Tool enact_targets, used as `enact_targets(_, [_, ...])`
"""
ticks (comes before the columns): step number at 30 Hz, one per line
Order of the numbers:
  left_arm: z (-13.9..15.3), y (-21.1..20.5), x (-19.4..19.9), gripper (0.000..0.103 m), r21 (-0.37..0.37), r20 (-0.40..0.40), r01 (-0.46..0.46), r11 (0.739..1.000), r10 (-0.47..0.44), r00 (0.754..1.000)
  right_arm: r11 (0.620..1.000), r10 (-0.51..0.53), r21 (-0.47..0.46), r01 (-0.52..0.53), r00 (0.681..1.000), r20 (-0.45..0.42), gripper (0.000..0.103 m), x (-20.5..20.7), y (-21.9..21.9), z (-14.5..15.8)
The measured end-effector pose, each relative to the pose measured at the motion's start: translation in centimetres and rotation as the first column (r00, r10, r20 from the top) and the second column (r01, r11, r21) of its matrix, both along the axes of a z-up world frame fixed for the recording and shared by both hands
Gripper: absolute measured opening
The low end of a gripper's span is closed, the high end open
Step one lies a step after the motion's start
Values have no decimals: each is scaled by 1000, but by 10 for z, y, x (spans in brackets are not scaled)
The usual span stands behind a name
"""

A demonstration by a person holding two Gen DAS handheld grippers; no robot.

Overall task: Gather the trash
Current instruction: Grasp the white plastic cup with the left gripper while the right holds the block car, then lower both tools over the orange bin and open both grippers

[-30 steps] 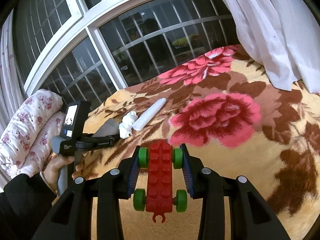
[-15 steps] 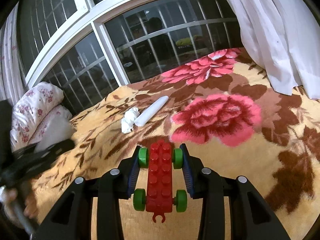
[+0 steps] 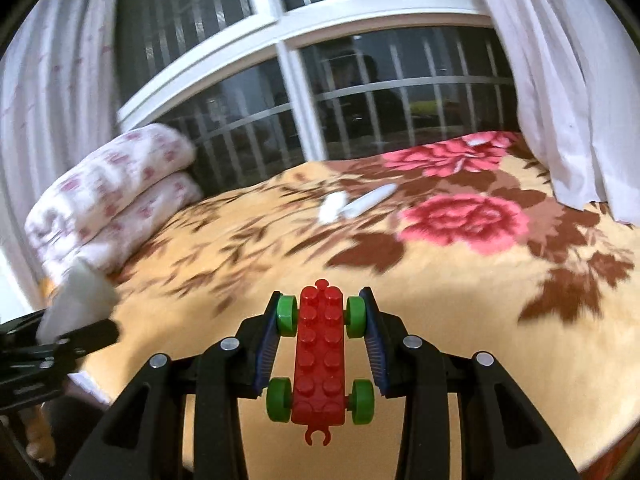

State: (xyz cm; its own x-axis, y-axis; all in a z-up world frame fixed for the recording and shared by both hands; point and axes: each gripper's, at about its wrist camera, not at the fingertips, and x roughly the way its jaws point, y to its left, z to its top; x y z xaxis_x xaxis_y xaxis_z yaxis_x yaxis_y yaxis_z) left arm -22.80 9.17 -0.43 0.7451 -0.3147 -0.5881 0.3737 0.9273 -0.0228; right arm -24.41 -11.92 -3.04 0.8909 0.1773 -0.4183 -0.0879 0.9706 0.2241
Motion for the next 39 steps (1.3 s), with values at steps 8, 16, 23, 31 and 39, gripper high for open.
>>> enact_targets(8, [-41, 22, -58, 48, -9, -58, 36, 999, -37, 998, 987, 125, -92, -129, 991, -57, 38, -91, 51, -14])
enact_targets(16, [-97, 24, -82, 48, 48, -172, 103, 993, -94, 981, 966, 167, -156, -207, 958, -233, 38, -127, 79, -64])
enact_targets(23, [-156, 16, -68, 48, 57, -354, 147, 988, -117, 928, 958, 181, -133, -254, 895, -407, 38, -116, 91, -117])
enact_targets(31, [-214, 11, -42, 48, 139, -484, 139, 980, -55, 873, 962, 161, -106, -253, 836, -525, 38, -87, 91, -157])
enact_targets(39, [-232, 9, -38, 48, 154, -539, 158, 975, -51, 841, 968, 151, -75, -240, 792, -591, 39, -78, 86, -175])
